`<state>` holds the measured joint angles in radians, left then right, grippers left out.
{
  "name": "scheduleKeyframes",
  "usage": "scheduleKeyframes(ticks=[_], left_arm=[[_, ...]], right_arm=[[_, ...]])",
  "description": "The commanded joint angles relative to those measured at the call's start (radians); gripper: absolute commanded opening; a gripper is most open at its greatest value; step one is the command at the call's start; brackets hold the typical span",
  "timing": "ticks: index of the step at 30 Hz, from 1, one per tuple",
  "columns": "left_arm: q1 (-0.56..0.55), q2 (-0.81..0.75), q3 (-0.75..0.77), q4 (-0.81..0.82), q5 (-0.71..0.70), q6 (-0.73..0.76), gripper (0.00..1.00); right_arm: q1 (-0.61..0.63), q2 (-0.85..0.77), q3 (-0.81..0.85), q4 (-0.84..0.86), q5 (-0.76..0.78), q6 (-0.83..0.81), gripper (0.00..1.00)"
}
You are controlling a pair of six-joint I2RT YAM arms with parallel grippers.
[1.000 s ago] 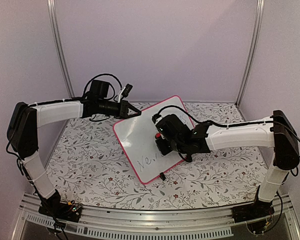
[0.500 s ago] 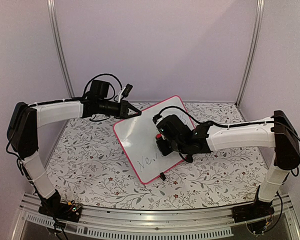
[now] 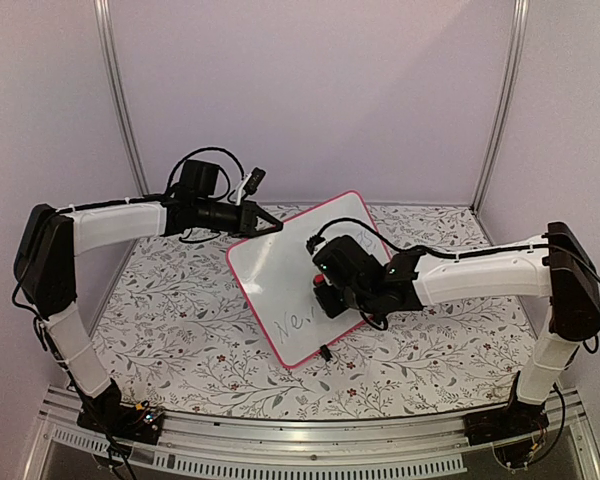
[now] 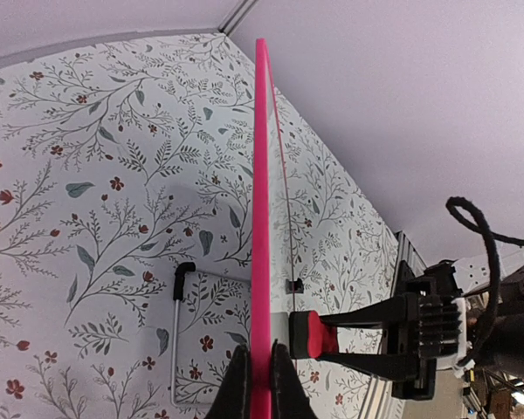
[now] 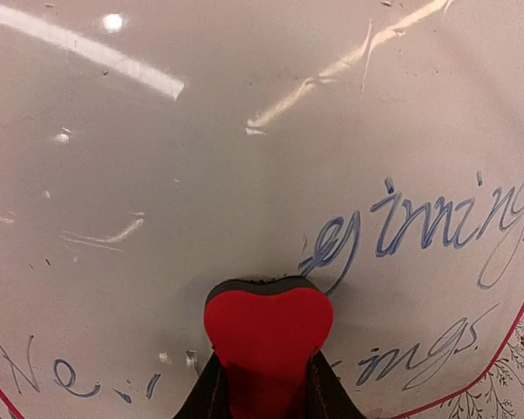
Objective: Erase the whiteboard
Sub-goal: Erase the whiteboard at the center of the board.
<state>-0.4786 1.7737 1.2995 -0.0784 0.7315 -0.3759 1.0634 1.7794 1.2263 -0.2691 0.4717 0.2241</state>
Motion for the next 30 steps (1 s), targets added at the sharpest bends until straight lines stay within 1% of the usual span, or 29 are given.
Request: scheduleKeyframes(ticks=[1,9,16,20,30], left_arm=[[-0.019,0.0,-0.002,-0.006,-0.043,0.035,0.0],[-0.019,-0.003,-0.002,-0.007,-0.042,0.034,0.0],[-0.019,0.0,-0.004,-0.003,-0.043,0.033,0.0],[-0.021,0.006,-0.005,-0.003,-0.043,0.033,0.0],[-0.027,0.012,-0.006,-0.005,-0.05,0.037,0.0]], right_arm=[[0.008,-0.007,-0.035,-0.076,-0.022,0.019,0.0],[0.015,-0.037,-0.04,-0.103,-0.01,0.026,0.0],[0.015,-0.087,0.004,-0.118,0.016,0.006,0.0],[0.014,-0.12,0.023,-0.11,0.057,-0.018,0.0],[0.004,-0.125,0.038,-0.082,0.076,-0.05,0.0]])
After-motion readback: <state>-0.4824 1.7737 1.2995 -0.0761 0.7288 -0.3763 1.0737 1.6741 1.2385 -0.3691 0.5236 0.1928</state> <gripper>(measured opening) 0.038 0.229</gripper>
